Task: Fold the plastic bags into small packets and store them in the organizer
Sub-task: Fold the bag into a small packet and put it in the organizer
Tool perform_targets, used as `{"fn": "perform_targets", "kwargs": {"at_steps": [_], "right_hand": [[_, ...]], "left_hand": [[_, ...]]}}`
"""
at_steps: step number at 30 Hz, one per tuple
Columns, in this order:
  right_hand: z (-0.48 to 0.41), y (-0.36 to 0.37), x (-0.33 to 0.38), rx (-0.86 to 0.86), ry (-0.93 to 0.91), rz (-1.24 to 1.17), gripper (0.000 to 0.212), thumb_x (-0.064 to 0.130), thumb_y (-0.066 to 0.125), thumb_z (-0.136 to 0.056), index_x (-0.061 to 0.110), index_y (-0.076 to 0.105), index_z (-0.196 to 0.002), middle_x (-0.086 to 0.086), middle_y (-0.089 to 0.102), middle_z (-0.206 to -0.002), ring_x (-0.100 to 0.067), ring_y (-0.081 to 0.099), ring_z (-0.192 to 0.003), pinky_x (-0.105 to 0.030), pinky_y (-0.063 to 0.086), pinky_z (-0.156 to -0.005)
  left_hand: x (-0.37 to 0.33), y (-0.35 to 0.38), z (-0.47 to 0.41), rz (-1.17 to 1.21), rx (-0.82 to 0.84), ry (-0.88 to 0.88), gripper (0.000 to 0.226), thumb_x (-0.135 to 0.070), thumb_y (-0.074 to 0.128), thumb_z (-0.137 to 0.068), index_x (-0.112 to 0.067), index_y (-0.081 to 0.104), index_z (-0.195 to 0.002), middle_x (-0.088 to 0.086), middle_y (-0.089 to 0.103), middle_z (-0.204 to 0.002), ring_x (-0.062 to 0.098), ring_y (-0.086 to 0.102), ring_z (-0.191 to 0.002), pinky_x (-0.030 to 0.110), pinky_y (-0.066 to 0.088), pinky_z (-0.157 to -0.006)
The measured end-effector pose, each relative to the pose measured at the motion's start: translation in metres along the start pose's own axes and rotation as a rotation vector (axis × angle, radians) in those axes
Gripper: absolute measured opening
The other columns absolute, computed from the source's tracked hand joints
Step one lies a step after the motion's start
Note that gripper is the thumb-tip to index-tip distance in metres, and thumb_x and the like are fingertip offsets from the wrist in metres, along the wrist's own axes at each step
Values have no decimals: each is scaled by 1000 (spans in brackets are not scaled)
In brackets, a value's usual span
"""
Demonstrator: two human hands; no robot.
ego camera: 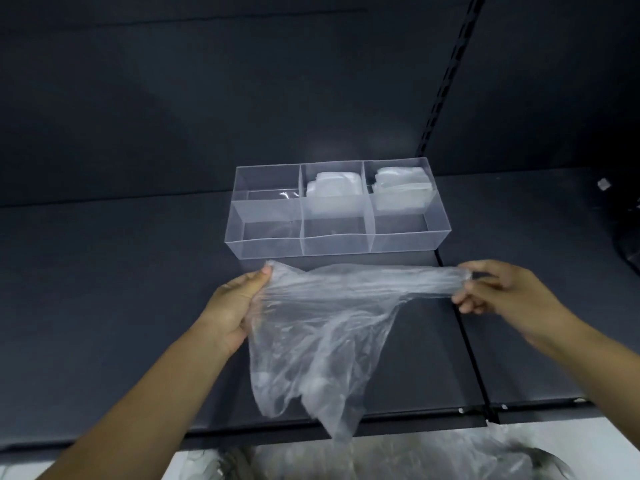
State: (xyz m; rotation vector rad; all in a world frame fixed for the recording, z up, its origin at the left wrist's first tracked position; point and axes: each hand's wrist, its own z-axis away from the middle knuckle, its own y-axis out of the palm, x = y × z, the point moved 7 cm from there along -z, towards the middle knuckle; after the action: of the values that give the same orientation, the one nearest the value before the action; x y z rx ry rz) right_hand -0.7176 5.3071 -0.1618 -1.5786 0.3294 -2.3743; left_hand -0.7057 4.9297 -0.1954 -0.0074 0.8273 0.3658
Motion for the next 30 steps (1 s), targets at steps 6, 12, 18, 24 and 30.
{"fn": "perform_targets", "kwargs": {"at_steps": [6,12,18,24,30], "right_hand": [[-13,-26,-10,-305,-16,51,28,0,39,-97,11,51,-120,-11,68,-83,-11,66,-62,-18,50,-59],[58,47,32,-36,-199,89,31,60,60,-80,35,60,-99,13,63,-95,-6,60,-89,-18,45,-82],[113,143,27,318,-288,376,47,59,73,-65,52,46,-102,29,37,-107,6,43,-106,-11,38,-84],[101,138,34,248,-311,58,10,29,73,-81,32,66,-74,11,56,-83,-2,56,-76,-11,41,-72],[84,99,-4,476,207,-437,25,44,60,-79,21,68,-76,1,63,-90,-12,54,-87,-23,40,-74]], "left_hand": [[-11,-13,-5,-98,-218,135,15,-26,64,-91,-12,66,-86,11,68,-94,27,64,-84,39,53,-81],[1,-9,21,-127,-84,95,22,-40,54,-95,-20,63,-96,-1,67,-103,15,65,-95,28,48,-81],[51,-28,66,-80,2,-94,26,-31,55,-94,-9,65,-104,6,73,-103,20,70,-94,31,52,-77],[78,-28,84,-72,74,-259,30,-17,71,-76,-2,66,-101,19,72,-101,30,72,-89,33,60,-65],[65,-39,64,-7,-50,-177,20,-20,67,-86,-6,66,-100,10,75,-91,25,73,-77,29,59,-56]]}}
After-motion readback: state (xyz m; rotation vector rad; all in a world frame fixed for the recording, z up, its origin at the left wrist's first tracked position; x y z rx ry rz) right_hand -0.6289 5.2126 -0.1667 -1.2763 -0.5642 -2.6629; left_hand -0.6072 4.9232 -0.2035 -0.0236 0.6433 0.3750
